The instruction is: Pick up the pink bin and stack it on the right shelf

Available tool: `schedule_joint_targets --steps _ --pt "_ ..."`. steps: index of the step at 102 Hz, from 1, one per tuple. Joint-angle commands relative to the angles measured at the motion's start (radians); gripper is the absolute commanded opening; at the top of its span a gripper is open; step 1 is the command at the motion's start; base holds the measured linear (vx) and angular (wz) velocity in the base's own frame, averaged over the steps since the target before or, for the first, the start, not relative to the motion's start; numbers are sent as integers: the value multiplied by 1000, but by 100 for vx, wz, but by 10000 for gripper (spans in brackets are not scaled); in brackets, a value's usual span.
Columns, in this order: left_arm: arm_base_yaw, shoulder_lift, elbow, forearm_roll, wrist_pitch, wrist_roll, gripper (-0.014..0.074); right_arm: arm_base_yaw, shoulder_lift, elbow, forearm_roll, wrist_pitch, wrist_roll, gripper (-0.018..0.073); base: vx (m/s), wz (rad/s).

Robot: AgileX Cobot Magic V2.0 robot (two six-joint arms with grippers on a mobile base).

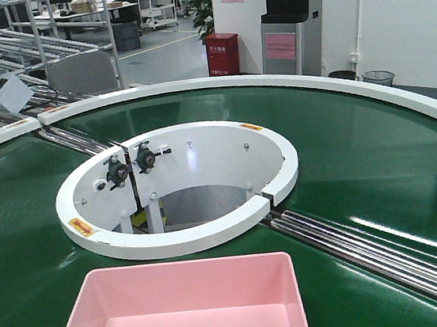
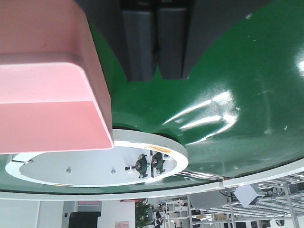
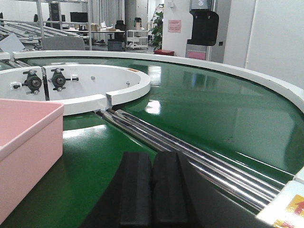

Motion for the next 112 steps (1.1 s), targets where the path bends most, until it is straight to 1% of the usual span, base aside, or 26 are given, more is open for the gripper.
schedule_joint_targets --steps 1,61,73,83,84,85,89,92,93,94,95,98,101,105,111,112 --pt "1 -7 18 -2 -89 -7 -8 -6 -11 -1 -9 -82 -10 -11 0 0" --pt "1 -7 18 -2 -94 -7 -8 -6 -11 -1 -9 -82 -10 -11 0 0" --pt "1 -7 18 -2 -132 -6 -8 -6 -11 -1 -9 -114 -10 -11 0 0" --pt "1 -7 6 -3 -223 -9 -8 -6 -11 -1 -11 -179 -11 -11 0 0" --pt "1 -7 6 -3 -258 -10 -8 -6 -11 -1 -11 -197 -11 -11 0 0" --pt "1 -7 6 -3 -258 -10 -8 -6 -11 -1 -10 -207 -11 -11 0 0" --pt "1 -7 6 -3 -343 -16 -8 -6 -11 -2 -10 -276 -9 -11 0 0" --pt "1 -7 6 -3 -413 -37 -8 -6 -11 -6 -7 -333 -9 -11 0 0" --pt "1 -7 6 -3 -413 -42 -8 -6 -11 -7 -7 -344 -8 -11 0 0" --pt "1 -7 6 -3 -454 -54 -8 -6 -11 -11 -6 -364 -7 -11 0 0" --pt "1 -7 5 -3 -454 -60 -8 -6 -11 -14 -6 -372 -7 -11 0 0" --pt "1 -7 -6 -3 -515 -85 -8 -6 -11 -35 0 -398 -6 -11 0 0" --pt "0 -7 -20 -3 -527 -102 -8 -6 -11 -63 4 -399 -6 -11 0 0" --pt "0 -7 -62 -3 -510 -120 -8 -6 -9 -120 4 -369 -6 -11 0 0" --pt "0 3 -155 -3 -425 -120 -8 -6 9 -237 4 -285 -12 -11 0 0" --pt "0 14 -192 -2 -407 -119 -8 -6 17 -266 4 -265 -14 -11 0 0"
